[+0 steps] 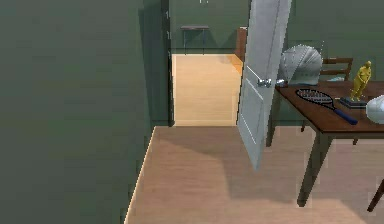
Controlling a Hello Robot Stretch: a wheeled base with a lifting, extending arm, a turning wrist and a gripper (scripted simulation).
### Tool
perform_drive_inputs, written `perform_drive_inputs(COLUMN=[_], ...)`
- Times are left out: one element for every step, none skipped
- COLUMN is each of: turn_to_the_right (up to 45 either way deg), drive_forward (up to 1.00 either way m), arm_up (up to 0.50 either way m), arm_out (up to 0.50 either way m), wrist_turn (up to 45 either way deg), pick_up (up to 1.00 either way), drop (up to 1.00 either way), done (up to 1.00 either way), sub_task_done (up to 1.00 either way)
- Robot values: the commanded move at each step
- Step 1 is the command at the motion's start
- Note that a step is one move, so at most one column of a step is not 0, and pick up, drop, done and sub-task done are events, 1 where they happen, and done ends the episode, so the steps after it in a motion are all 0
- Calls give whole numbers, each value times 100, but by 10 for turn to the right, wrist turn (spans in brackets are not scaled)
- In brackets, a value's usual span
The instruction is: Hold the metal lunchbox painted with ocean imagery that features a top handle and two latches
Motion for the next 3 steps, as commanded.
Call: perform_drive_inputs(turn_to_the_right=[0, 0, 0], drive_forward=[0, 0, 0], arm_up=[0, -30, 0], arm_out=[0, 0, 0], wrist_turn=[450, 0, 0], pick_up=[0, 0, 100], drop=[0, 0, 0], done=[0, 0, 0], sub_task_done=[0, 0, 0])
